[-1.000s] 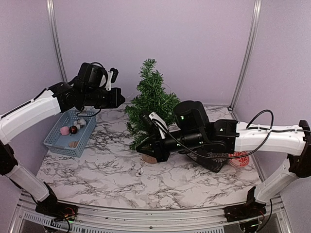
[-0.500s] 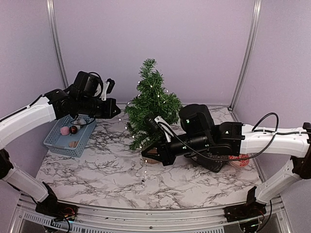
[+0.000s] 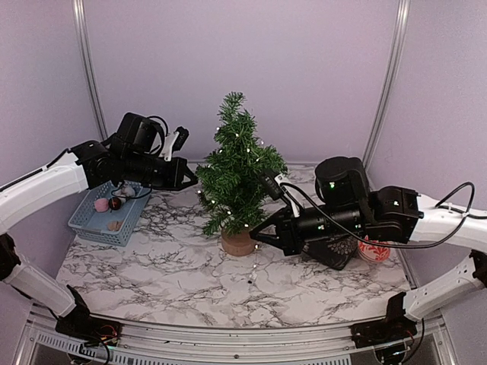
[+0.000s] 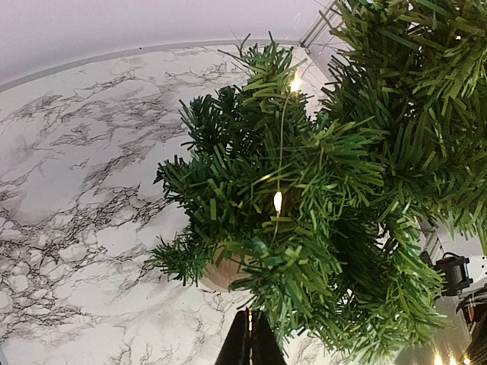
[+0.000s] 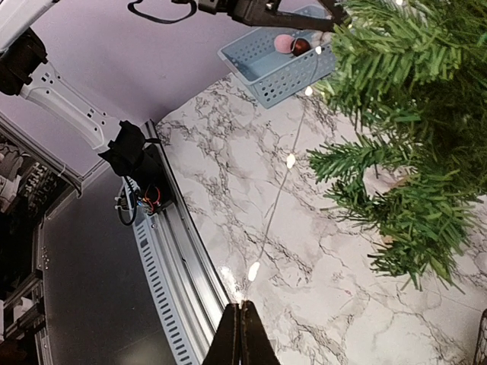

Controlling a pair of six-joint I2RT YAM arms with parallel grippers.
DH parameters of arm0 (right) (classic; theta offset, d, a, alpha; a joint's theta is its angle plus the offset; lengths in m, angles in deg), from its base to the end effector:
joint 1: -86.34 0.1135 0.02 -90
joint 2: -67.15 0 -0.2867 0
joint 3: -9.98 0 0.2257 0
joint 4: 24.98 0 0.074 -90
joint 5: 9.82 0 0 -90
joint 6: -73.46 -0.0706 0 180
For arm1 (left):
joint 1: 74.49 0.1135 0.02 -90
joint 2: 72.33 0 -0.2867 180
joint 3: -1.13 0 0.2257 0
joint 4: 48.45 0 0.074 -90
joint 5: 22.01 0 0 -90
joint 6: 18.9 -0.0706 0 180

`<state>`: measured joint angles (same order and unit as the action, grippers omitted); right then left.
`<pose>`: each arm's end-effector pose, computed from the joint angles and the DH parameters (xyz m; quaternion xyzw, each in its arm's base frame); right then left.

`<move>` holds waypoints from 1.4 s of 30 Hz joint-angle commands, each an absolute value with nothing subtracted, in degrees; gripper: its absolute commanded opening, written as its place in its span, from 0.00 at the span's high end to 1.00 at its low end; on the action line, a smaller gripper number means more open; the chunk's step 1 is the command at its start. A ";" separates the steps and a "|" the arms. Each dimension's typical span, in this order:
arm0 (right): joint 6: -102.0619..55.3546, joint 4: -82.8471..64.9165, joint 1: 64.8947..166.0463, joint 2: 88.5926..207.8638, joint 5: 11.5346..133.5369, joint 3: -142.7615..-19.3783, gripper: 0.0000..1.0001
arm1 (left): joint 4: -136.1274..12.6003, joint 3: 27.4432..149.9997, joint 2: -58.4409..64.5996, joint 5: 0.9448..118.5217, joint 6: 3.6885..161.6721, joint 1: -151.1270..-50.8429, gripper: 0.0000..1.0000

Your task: Decorate the small christmas tree

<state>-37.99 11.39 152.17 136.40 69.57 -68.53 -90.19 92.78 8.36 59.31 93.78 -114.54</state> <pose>0.0982 0.2506 0.3526 -0.3655 0.7684 0.4156 0.3215 0.2371 -0.2133 0.3658 0.1679 0.8513 -0.3126 0.3864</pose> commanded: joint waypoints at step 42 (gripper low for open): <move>-30.33 20.85 148.11 132.99 72.62 -73.84 1.00 | -81.95 97.26 9.44 55.29 38.35 -139.47 0.56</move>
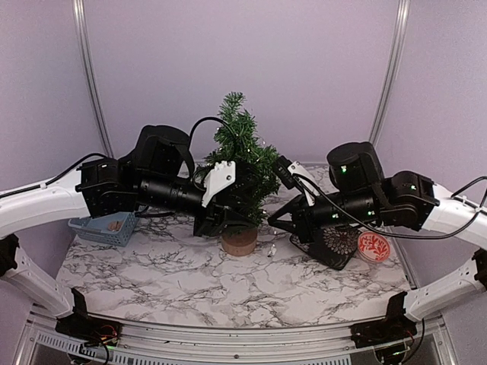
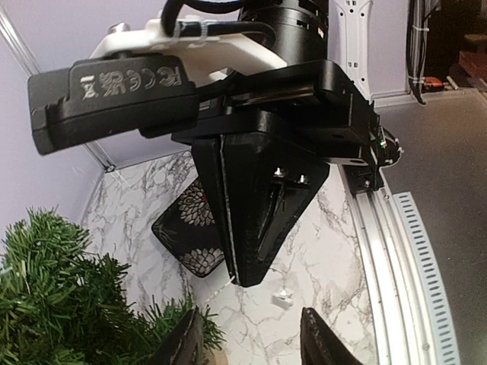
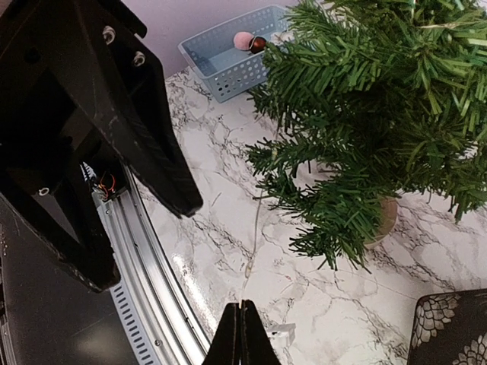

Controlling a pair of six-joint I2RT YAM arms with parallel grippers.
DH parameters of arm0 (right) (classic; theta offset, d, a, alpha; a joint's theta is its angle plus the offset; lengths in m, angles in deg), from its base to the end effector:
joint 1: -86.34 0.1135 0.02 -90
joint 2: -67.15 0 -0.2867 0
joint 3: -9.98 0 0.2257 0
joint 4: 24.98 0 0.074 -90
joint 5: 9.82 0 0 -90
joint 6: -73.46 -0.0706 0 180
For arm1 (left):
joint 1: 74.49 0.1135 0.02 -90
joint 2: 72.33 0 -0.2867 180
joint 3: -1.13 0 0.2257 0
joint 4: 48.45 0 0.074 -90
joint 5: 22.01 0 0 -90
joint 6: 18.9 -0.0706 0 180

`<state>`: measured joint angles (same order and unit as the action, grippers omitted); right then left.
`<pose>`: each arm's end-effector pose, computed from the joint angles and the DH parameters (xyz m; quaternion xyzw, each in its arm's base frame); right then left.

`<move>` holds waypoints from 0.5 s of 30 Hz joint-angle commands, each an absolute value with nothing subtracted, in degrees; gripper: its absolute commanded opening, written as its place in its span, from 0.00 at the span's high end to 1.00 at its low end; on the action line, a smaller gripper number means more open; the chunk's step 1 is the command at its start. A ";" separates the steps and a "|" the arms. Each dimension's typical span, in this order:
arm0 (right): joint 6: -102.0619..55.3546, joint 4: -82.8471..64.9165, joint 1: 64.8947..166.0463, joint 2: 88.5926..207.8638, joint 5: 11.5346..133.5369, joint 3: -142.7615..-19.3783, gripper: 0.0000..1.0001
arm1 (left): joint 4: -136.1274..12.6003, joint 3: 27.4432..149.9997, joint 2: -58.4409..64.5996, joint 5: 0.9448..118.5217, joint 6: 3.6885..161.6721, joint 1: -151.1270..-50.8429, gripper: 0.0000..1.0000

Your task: Decorate the small christmas tree

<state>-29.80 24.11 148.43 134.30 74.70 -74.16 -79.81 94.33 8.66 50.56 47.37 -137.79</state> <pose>0.1095 0.2212 0.3670 -0.3823 0.7863 0.3286 0.3571 0.1290 -0.3036 0.3980 0.6183 0.5236 -0.3101 0.4973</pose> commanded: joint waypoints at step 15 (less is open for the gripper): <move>-30.25 18.87 148.13 132.89 68.49 -72.68 1.00 | -82.55 98.29 13.86 65.59 25.62 -141.71 0.69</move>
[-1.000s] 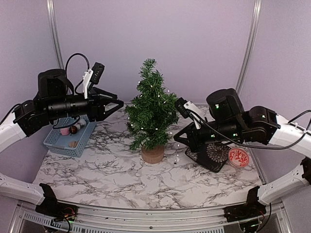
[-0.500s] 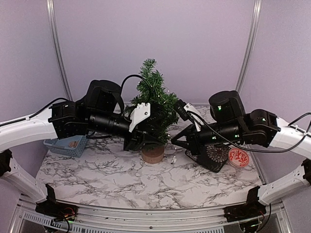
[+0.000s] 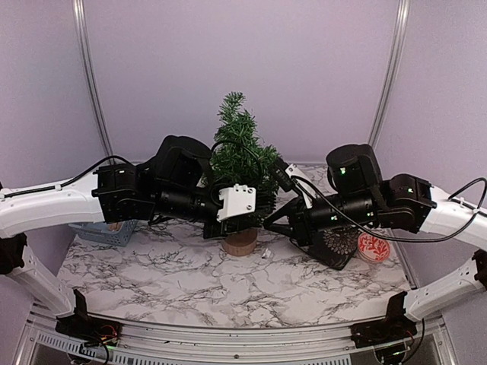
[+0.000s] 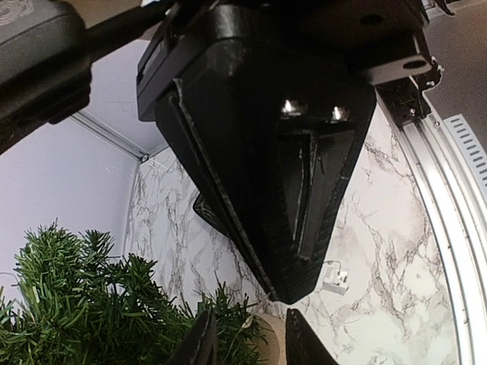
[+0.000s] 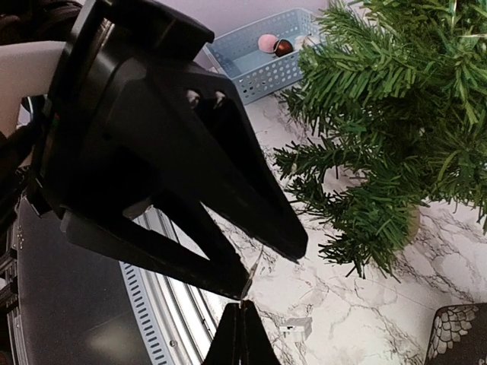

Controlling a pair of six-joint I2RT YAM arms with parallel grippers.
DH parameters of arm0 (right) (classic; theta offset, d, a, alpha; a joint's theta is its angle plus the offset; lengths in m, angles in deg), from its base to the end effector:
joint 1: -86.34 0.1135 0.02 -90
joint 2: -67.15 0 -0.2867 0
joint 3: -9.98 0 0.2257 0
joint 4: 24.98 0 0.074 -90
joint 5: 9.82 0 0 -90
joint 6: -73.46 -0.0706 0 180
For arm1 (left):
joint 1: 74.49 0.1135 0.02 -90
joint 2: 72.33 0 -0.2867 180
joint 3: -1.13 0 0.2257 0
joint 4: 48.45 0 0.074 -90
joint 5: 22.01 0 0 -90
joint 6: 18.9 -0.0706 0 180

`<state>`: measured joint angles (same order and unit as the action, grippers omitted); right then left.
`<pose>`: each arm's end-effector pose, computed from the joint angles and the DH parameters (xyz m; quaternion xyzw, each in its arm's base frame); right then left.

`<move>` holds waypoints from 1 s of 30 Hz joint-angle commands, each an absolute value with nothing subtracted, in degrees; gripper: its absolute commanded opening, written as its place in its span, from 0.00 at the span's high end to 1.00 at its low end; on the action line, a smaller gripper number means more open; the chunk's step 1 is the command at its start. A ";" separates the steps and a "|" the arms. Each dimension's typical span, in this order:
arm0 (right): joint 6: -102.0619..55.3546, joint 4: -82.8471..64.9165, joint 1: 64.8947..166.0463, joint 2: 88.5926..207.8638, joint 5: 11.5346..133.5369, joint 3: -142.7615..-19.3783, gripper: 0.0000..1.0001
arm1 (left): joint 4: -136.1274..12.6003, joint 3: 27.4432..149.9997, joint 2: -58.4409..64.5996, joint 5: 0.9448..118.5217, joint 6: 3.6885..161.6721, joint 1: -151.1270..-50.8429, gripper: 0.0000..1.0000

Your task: Decorate the small christmas tree

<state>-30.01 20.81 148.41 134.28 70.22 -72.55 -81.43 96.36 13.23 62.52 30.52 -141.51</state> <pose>0.1063 0.2266 0.3650 -0.3951 0.7701 0.3628 0.3453 0.1315 -0.3274 0.3802 0.6888 0.4717 -0.1644 0.5254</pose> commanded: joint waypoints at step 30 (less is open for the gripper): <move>-35.09 -12.71 147.62 112.66 75.63 -41.42 0.51 | -80.62 101.72 15.97 65.46 33.05 -141.81 1.00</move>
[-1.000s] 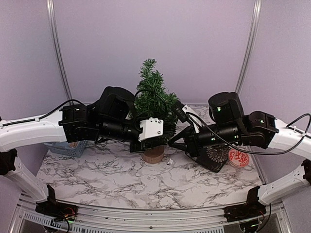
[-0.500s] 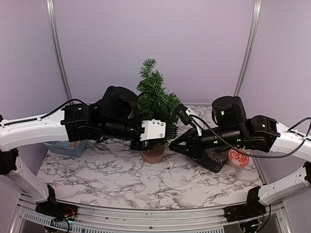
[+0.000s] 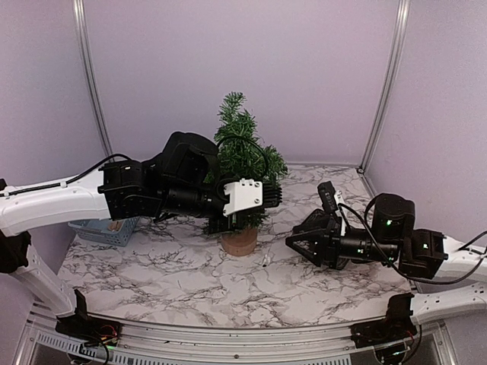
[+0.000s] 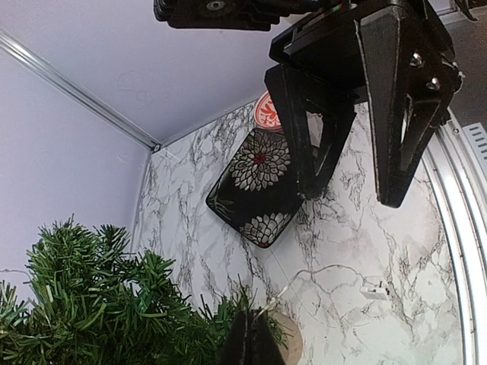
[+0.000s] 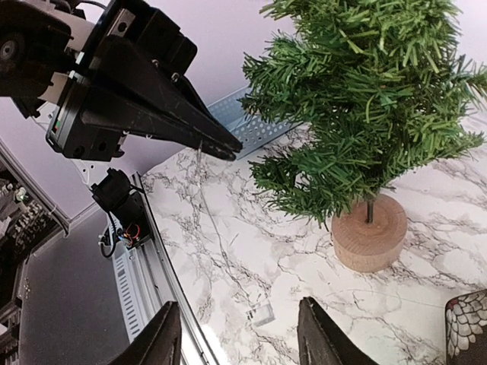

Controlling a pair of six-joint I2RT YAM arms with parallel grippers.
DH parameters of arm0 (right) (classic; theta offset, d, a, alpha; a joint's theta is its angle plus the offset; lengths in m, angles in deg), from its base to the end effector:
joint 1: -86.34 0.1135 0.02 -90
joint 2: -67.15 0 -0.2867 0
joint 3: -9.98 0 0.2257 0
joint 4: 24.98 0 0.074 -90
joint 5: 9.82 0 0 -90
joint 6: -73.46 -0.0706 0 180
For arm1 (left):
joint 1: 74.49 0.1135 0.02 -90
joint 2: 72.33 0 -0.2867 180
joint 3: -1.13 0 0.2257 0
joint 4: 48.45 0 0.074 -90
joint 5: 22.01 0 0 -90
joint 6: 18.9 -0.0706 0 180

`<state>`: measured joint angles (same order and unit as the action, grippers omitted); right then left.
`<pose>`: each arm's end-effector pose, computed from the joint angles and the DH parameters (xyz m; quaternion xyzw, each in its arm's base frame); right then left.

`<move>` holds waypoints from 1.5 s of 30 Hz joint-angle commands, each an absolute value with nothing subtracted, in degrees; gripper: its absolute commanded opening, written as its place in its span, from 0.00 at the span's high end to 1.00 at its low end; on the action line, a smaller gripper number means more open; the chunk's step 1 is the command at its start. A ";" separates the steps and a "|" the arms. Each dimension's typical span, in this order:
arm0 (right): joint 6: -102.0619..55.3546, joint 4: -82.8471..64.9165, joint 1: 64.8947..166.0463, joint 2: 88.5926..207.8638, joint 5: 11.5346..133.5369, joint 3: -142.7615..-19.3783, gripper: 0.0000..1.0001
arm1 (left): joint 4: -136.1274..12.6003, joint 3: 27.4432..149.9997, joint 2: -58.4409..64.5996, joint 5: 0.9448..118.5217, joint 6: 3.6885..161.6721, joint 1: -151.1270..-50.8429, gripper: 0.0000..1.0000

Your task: Decorate the small christmas tree

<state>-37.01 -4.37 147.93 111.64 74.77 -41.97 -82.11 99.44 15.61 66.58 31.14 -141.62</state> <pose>0.0797 0.1613 0.3109 -0.3023 0.7224 0.4354 0.4440 0.1401 -0.3365 0.3835 0.6758 0.4908 -0.1391 0.5320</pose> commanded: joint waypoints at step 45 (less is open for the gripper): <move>-23.68 -14.12 146.72 116.61 103.00 -42.45 1.00 | -72.37 96.57 14.61 67.70 39.87 -139.92 0.39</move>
